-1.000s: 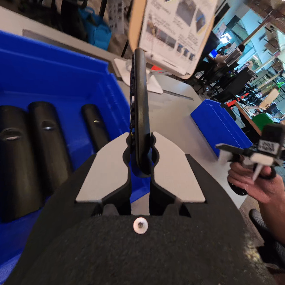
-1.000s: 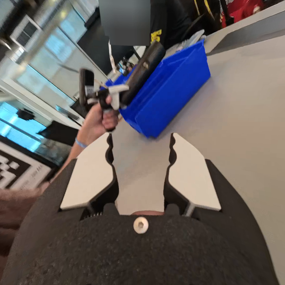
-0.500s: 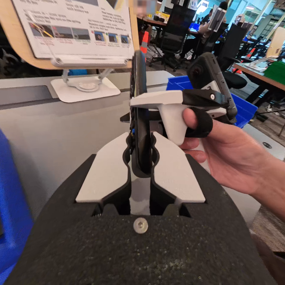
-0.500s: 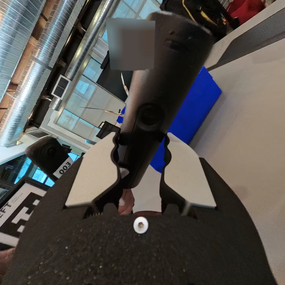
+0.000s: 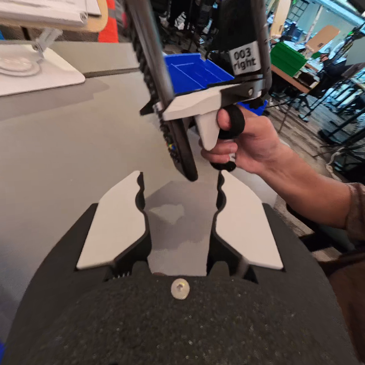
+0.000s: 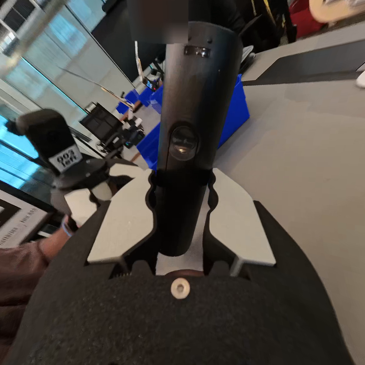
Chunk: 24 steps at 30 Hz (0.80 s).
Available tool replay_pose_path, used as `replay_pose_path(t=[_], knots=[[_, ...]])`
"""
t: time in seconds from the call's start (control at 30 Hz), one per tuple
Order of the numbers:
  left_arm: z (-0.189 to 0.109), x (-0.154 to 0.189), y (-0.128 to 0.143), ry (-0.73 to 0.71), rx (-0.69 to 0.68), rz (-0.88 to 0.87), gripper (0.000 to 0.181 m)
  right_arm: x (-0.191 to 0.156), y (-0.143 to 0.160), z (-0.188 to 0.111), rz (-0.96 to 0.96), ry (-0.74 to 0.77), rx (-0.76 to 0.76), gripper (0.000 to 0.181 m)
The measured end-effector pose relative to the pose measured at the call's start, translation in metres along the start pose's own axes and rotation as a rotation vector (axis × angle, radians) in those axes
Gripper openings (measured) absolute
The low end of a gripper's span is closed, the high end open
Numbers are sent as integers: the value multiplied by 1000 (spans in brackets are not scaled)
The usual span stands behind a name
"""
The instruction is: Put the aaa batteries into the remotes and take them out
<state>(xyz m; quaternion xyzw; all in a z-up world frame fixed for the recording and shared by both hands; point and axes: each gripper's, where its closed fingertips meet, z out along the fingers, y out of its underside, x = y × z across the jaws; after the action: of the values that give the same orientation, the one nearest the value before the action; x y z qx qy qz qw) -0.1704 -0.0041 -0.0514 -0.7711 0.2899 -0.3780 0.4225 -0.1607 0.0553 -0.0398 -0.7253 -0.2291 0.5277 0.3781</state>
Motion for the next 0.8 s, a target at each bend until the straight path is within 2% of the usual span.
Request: replay_pose_path(t=[0.1, 0.17, 0.27, 0.37, 0.5, 0.6, 0.73, 0.8], knots=[[-11, -19, -1, 30, -52, -78, 86, -5, -2, -11, -154, -18, -66, 51], [-14, -22, -3, 97, -103, -82, 87, -11, 0, -17, -226, -47, -112, 51], [-14, -10, -8, 236, -152, 61, 85, -19, 12, -23, -315, -117, -211, 51], [-7, -4, -18, 316, -163, 204, 84, -33, 33, -27, -406, -244, -321, 51], [6, 2, -17, 431, -247, 267, 85, -36, 48, -26, -467, -315, -457, 51], [13, 9, -19, 491, -249, 295, 84, -33, 53, -20, -489, -339, -527, 51], [21, 13, -16, 499, -242, 331, 77, -36, 64, -12, -528, -390, -604, 51], [22, 16, -13, 518, -236, 346, 62, -32, 68, -9, -539, -380, -643, 51]])
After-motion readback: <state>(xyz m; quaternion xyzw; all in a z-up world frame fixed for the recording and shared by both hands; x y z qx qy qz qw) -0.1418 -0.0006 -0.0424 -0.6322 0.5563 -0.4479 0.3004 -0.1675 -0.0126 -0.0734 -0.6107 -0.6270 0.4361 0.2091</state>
